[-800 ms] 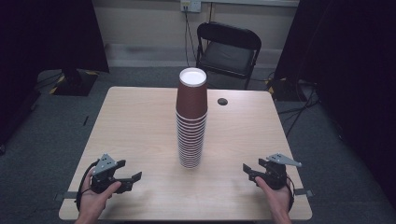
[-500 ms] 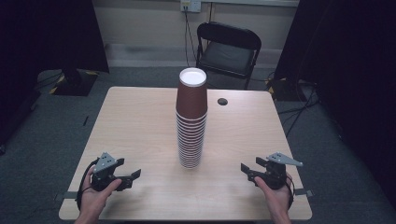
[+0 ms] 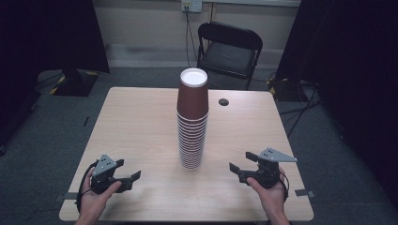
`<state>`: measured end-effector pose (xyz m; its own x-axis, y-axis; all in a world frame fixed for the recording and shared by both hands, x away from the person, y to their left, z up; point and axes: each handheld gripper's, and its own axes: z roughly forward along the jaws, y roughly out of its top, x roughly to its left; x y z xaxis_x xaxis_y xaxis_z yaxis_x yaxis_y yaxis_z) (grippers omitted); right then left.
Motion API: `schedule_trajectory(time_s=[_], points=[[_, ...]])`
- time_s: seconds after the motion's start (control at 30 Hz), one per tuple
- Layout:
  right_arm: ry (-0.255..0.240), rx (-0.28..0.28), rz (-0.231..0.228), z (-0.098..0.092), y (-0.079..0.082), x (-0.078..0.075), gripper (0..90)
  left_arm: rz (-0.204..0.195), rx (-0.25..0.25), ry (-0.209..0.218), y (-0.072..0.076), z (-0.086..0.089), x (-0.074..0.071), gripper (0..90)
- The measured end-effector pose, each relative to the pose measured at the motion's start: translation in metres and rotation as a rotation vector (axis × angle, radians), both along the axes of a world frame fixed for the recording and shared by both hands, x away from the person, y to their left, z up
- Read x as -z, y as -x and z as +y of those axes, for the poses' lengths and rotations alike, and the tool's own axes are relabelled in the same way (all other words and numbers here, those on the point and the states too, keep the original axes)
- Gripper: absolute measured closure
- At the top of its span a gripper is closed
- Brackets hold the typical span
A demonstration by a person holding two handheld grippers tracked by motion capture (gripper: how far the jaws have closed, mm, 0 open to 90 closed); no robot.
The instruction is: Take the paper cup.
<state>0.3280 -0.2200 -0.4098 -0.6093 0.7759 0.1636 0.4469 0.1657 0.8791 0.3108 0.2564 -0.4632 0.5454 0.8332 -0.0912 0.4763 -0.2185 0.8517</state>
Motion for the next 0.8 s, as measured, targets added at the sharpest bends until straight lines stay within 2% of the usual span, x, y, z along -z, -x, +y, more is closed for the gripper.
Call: schedule_trajectory(time_s=[0.13,0.33,0.4,0.8], points=[[-0.024,-0.035,-0.026,0.006,-0.005,-0.010,18.3,-0.006,0.010,-0.011,0.001,-0.002,0.000,17.0],[-0.039,-0.053,-0.063,0.014,-0.010,-0.028,18.8,-0.002,-0.006,0.003,0.001,0.001,0.000,17.0],[-0.063,-0.069,-0.070,0.016,-0.012,-0.035,19.2,-0.001,-0.008,0.003,0.001,0.002,0.000,17.1],[-0.112,-0.123,-0.127,0.029,-0.020,-0.074,13.5,0.000,-0.014,0.010,0.001,0.004,-0.001,17.2]])
